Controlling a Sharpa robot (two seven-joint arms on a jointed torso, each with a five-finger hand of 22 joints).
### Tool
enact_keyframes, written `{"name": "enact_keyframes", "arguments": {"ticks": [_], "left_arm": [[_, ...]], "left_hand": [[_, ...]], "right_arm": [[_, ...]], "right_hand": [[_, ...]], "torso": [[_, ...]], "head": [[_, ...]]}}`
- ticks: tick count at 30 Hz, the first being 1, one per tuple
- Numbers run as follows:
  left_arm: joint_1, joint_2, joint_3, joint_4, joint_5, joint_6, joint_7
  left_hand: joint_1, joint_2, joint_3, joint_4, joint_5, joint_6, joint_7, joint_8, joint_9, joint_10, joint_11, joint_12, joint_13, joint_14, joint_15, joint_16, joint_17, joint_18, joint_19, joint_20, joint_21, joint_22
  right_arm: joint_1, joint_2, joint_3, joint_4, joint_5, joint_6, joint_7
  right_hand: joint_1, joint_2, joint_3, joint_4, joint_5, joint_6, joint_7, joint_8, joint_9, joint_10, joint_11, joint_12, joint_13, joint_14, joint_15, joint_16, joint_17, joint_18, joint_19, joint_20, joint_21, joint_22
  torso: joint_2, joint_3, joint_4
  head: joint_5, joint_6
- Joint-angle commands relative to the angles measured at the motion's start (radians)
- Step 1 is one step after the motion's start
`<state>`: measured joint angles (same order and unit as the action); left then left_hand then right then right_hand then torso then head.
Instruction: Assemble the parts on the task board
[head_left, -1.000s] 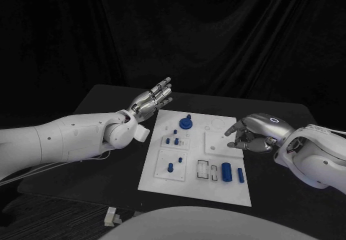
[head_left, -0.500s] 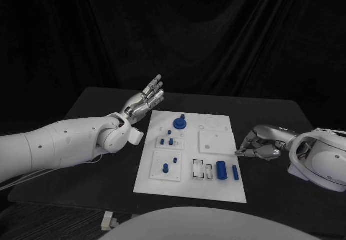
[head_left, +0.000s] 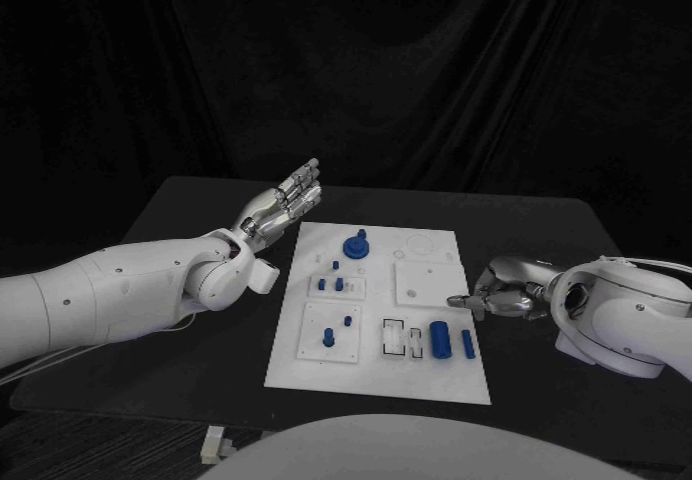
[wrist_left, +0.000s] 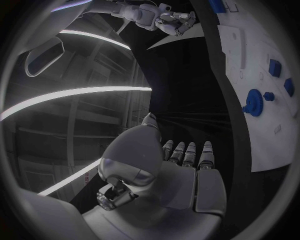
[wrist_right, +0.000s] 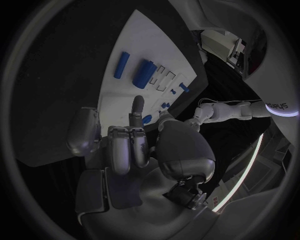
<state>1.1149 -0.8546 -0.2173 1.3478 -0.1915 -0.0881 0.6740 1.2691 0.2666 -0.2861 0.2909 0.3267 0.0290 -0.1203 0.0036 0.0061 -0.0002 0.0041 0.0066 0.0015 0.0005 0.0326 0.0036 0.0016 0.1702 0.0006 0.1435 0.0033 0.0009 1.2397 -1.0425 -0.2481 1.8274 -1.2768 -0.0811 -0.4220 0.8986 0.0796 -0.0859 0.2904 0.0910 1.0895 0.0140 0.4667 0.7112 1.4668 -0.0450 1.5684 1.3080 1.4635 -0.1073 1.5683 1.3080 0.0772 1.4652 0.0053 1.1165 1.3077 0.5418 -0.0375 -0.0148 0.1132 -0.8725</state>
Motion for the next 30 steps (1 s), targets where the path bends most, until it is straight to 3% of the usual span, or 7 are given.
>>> {"name": "enact_keyframes", "arguments": {"ticks": [1, 5, 7, 10, 12, 18, 30], "left_arm": [[-0.002, 0.001, 0.001, 0.005, -0.009, 0.022, 0.073], [-0.002, -0.001, 0.001, 0.007, -0.009, 0.022, 0.071], [-0.002, -0.003, 0.001, 0.008, -0.009, 0.022, 0.071], [-0.002, -0.005, 0.001, 0.009, -0.009, 0.023, 0.068], [-0.002, -0.005, 0.001, 0.010, -0.009, 0.025, 0.066], [-0.002, -0.004, 0.001, 0.011, -0.009, 0.034, 0.059], [-0.002, -0.001, 0.001, 0.008, -0.009, 0.045, 0.043]], "left_hand": [[0.010, 0.002, 0.009, 0.000, 0.011, 0.001, 0.010, 0.005, 0.002, 0.000, 0.008, -0.007, -0.001, 0.000, 0.007, -0.004, -0.002, 0.007, -0.001, 0.008, -0.003, -0.001], [0.013, 0.002, 0.009, 0.000, 0.017, 0.002, 0.010, 0.005, 0.002, 0.000, 0.009, -0.007, -0.001, 0.000, 0.008, -0.004, -0.002, 0.007, -0.001, 0.009, -0.003, -0.001], [0.016, 0.001, 0.009, 0.001, 0.021, 0.000, -0.011, 0.004, 0.001, 0.000, 0.006, -0.007, -0.001, 0.000, 0.011, -0.004, -0.002, 0.007, -0.001, 0.011, -0.003, -0.001], [0.018, 0.002, 0.010, 0.000, 0.024, 0.000, -0.017, 0.004, 0.001, 0.000, 0.006, -0.007, -0.001, 0.000, 0.011, -0.004, -0.002, 0.007, -0.001, 0.011, -0.003, -0.001], [0.020, 0.002, 0.011, 0.000, 0.028, 0.001, -0.018, 0.004, 0.001, 0.000, 0.006, -0.007, -0.001, 0.000, 0.012, -0.004, -0.002, 0.007, -0.001, 0.012, -0.003, -0.001], [0.022, 0.003, 0.012, 0.000, 0.032, 0.005, -0.012, 0.005, 0.002, 0.000, 0.009, -0.007, -0.001, 0.000, 0.012, -0.004, -0.002, 0.007, -0.001, 0.012, -0.003, -0.001], [0.029, 0.009, 0.017, -0.001, 0.038, 0.011, -0.005, 0.007, 0.003, 0.000, 0.012, -0.007, -0.001, 0.000, 0.014, -0.004, -0.002, 0.007, -0.001, 0.016, -0.003, -0.001]], "right_arm": [[-0.003, 0.017, 0.001, -0.004, 0.011, 0.105, -0.148], [-0.004, 0.047, 0.001, -0.019, 0.011, 0.154, -0.197], [-0.007, 0.058, 0.001, -0.026, 0.011, 0.172, -0.213], [-0.015, 0.074, 0.001, -0.038, 0.011, 0.184, -0.227], [-0.021, 0.083, 0.001, -0.044, 0.011, 0.178, -0.229], [-0.039, 0.110, 0.001, -0.062, 0.011, 0.147, -0.215], [-0.054, 0.135, 0.001, -0.071, 0.011, 0.068, -0.178]], "right_hand": [[-0.031, 0.002, -0.013, 0.002, -0.032, -0.005, -0.005, 0.005, 0.029, 0.104, -0.008, 0.002, 0.263, 0.107, -0.007, 0.003, 0.263, -0.007, 0.037, -0.007, 0.010, 0.172], [-0.055, -0.003, -0.030, 0.002, -0.037, -0.009, -0.005, 0.002, 0.046, 0.104, -0.007, 0.002, 0.263, 0.107, -0.009, 0.003, 0.263, -0.008, 0.037, -0.008, 0.021, 0.173], [-0.066, -0.013, -0.042, 0.002, -0.039, -0.014, -0.004, -0.003, 0.053, 0.104, -0.006, 0.002, 0.263, 0.107, -0.010, 0.003, 0.263, -0.007, 0.035, -0.009, 0.019, 0.172], [-0.066, -0.018, -0.049, 0.000, -0.039, -0.033, 0.002, -0.022, 0.055, 0.104, -0.003, 0.002, 0.263, 0.107, -0.010, 0.003, 0.263, -0.007, 0.033, -0.010, 0.019, 0.171], [-0.036, -0.023, -0.044, -0.006, -0.036, -0.057, 0.011, -0.053, 0.048, 0.104, 0.005, 0.002, 0.263, 0.107, -0.005, 0.003, 0.263, -0.006, 0.029, -0.007, 0.014, 0.169], [0.036, -0.047, -0.033, -0.019, -0.030, -0.067, 0.022, -0.101, 0.042, 0.104, 0.016, 0.002, 0.263, 0.107, 0.003, 0.003, 0.263, -0.002, 0.020, 0.001, -0.002, 0.164], [0.124, -0.074, -0.011, -0.053, -0.018, -0.087, 0.029, -0.118, 0.062, 0.104, 0.022, 0.002, 0.263, 0.107, 0.007, 0.003, 0.263, -0.003, 0.018, 0.005, 0.012, 0.166]], "torso": [[0.000, -0.0004, 0.0036], [0.000, 0.0000, 0.0010], [0.000, 0.0001, 0.0004], [-0.001, 0.0003, 0.0021], [-0.001, 0.0000, 0.0021], [-0.001, -0.0005, -0.0002], [-0.002, 0.0010, 0.0014]], "head": [[-0.004, 0.000], [0.003, 0.000], [0.005, 0.000], [0.005, 0.000], [0.006, 0.000], [0.010, 0.000], [0.011, 0.000]]}}
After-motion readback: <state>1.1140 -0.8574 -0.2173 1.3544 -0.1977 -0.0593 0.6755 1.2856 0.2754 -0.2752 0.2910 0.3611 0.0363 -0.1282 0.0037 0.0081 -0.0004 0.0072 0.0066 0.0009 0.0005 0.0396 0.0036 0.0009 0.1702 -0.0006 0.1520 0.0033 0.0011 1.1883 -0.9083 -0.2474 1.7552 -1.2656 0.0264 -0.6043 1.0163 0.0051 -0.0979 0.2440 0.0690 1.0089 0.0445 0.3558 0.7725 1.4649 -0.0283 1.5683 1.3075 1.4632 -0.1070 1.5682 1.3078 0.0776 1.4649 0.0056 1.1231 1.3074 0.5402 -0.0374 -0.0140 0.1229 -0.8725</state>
